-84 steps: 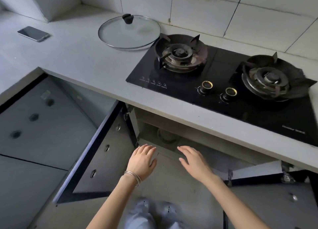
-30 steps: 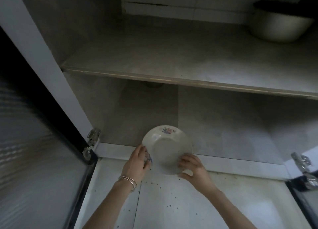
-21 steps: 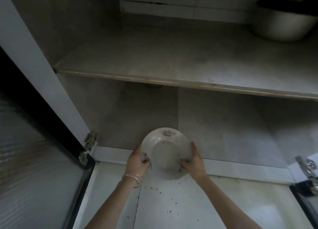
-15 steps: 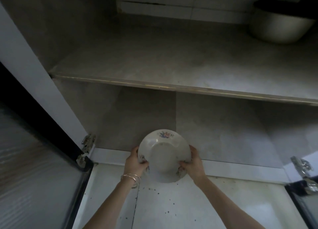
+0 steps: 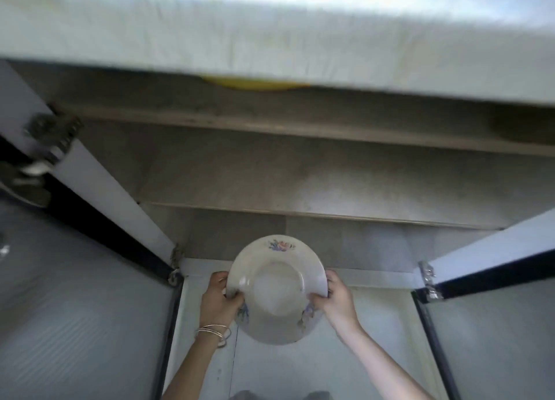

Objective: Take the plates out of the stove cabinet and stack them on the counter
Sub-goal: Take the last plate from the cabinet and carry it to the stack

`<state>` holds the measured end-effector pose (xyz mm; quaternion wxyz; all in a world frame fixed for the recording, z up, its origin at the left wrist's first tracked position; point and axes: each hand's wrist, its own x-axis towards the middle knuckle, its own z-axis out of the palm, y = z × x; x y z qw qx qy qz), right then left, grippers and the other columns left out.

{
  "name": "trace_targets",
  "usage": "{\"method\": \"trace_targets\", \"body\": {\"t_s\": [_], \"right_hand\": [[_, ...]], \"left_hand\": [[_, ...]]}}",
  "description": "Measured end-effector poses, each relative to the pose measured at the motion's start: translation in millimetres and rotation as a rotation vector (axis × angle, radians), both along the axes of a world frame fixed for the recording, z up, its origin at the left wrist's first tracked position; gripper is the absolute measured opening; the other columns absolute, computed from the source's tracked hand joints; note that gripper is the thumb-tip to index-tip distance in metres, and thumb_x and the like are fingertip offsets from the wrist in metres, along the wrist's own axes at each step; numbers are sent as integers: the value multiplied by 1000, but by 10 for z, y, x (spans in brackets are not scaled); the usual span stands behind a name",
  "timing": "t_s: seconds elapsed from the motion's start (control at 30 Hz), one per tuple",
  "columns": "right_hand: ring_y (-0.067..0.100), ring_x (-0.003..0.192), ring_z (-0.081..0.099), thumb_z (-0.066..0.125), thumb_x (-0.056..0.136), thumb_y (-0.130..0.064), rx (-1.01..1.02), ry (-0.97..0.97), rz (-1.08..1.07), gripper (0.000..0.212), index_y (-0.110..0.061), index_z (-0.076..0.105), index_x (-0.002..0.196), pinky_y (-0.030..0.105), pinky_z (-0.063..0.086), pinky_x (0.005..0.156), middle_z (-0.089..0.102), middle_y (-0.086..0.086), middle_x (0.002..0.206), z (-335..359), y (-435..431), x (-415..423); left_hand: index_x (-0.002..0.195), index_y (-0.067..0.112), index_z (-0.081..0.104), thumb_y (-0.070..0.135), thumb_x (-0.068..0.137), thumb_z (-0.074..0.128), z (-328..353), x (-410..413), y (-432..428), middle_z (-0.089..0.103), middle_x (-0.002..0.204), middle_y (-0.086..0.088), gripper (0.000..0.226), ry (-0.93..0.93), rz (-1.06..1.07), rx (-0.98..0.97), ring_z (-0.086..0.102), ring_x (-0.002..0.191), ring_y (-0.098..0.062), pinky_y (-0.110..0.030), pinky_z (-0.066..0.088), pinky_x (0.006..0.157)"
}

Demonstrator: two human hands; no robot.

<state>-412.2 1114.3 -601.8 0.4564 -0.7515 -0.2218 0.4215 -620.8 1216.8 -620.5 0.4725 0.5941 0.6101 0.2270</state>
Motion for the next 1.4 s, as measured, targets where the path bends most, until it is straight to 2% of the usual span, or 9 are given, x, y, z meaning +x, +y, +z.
{"method": "trace_targets", "body": {"t_s": [0.07, 0.2, 0.33, 0.53, 0.67, 0.8, 1.07, 1.23, 1.4], "right_hand": [[0, 67, 63, 61, 67, 19, -39, 8, -20, 46, -18, 59, 95, 14, 46, 58, 70, -1, 84, 436, -175, -68], [20, 81, 67, 63, 66, 12, -97, 39, -45, 46, -23, 60, 96, 30, 52, 68, 72, 3, 89, 1357, -565, -214], [20, 85, 67, 63, 69, 9, -130, 63, -78, 43, -17, 60, 104, 33, 53, 70, 71, 4, 93, 2367, -910, -346], [20, 85, 66, 69, 70, 4, -125, 76, -186, 39, -21, 59, 99, 28, 53, 65, 69, 2, 93, 3723, -1410, -477], [20, 85, 66, 69, 70, 6, -93, 92, -296, 41, -18, 59, 102, 31, 56, 67, 69, 1, 93, 4410, -1722, -497], [22, 84, 66, 70, 69, 6, -47, 56, -432, 40, -21, 58, 97, 38, 55, 70, 69, 3, 92, 4873, -2030, -472], [6, 72, 65, 73, 72, -2, 9, -144, -676, 39, -32, 56, 89, 17, 51, 57, 68, -8, 84, 5496, -2811, -319], [-2, 79, 65, 71, 75, 0, 60, -225, -826, 42, -22, 55, 107, 16, 54, 61, 65, -11, 91, 5759, -3354, -215], [5, 79, 66, 68, 76, 2, 125, -281, -980, 49, -29, 57, 112, 21, 55, 61, 68, -6, 96, 5901, -3959, -10]], "left_hand": [[87, 24, 61, 7, 65, 76, 406, -77, -174, 63, 87, 10, 31, 9, -5, -14, 61, 83, -22, -28, 46, 72], [95, 15, 62, 19, 61, 70, 1383, -181, -510, 65, 83, 13, 35, -5, 6, -95, 62, 78, -21, -24, 46, 64], [94, 13, 60, 1, 66, 68, 2459, -255, -876, 68, 78, 1, 31, -6, 27, -159, 63, 73, -23, -20, 46, 59], [92, 22, 60, 21, 56, 60, 3851, -264, -1214, 67, 78, 8, 36, 79, -69, -179, 62, 73, -21, -38, 51, 68], [91, 18, 59, 9, 65, 67, 4551, -136, -1326, 64, 76, 13, 29, 74, -167, -122, 59, 72, -15, -14, 43, 60], [98, 15, 58, 8, 69, 69, 5032, 85, -1432, 59, 76, 15, 31, 67, -323, -47, 55, 70, -10, -19, 41, 61], [106, 13, 60, -2, 68, 70, 5561, 703, -1816, 65, 83, 6, 42, -61, -659, 66, 64, 77, -17, -29, 50, 71], [111, 17, 58, -1, 69, 72, 5819, 1122, -2240, 63, 86, 11, 48, -155, -820, 148, 62, 78, -5, -7, 46, 66], [117, 24, 52, 4, 74, 72, 5944, 1534, -2903, 55, 93, 26, 51, -258, -855, 177, 55, 83, 7, -17, 45, 71]]}}
